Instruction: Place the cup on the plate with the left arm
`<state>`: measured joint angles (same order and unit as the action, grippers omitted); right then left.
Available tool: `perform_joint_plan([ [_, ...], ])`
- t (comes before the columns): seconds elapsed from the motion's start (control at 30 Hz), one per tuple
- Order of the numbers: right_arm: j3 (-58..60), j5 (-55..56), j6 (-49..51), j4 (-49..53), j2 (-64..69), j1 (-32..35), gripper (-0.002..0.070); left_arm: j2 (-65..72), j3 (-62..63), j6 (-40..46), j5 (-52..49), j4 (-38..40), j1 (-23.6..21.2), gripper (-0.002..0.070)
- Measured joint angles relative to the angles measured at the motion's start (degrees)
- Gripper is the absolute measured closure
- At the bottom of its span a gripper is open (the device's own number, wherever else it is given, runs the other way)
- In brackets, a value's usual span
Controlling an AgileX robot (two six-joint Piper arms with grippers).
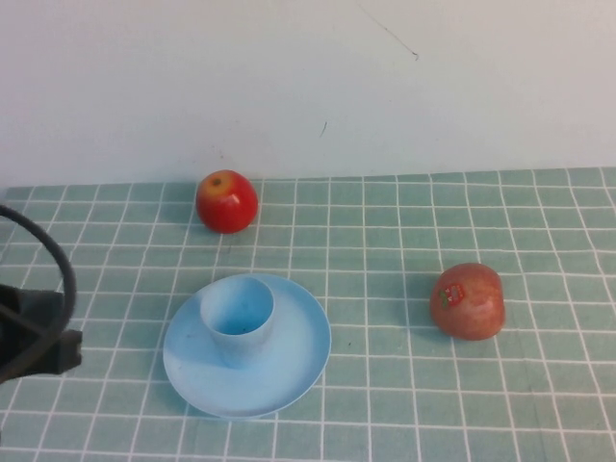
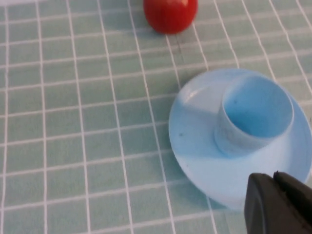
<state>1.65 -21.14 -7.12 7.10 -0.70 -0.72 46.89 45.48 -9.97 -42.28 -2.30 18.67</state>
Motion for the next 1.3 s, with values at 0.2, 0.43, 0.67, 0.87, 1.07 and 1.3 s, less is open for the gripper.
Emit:
perform_joint_plan([
  [0.2,0.0,0.0,0.0,0.0,0.0,0.0,0.0678,-10.74,-12.82,-3.46,20.1,3.25,-8.56,0.0675],
  [0.43,0.0,0.0,0.0,0.0,0.0,0.0,0.0678,-27.23,-33.93,-3.81,39.94,3.86,-14.37,0.0675],
  [0.67,0.0,0.0,0.0,0.0,0.0,0.0,0.0678,-44.21,-46.64,-3.91,42.87,6.18,-21.24,0.0676],
  [0.87,0.0,0.0,0.0,-0.1,0.0,0.0,0.0678,-47.48,-46.75,-3.91,33.64,6.4,-27.33,0.0676],
  [1.07,0.0,0.0,0.0,-0.1,0.0,0.0,0.0678,-47.52,-46.79,-3.7,22.93,6.4,-29.51,0.0676],
  [1.3,0.0,0.0,0.0,-0.1,0.0,0.0,0.0678,-47.61,-46.79,-3.57,22.24,6.4,-29.51,0.0676],
])
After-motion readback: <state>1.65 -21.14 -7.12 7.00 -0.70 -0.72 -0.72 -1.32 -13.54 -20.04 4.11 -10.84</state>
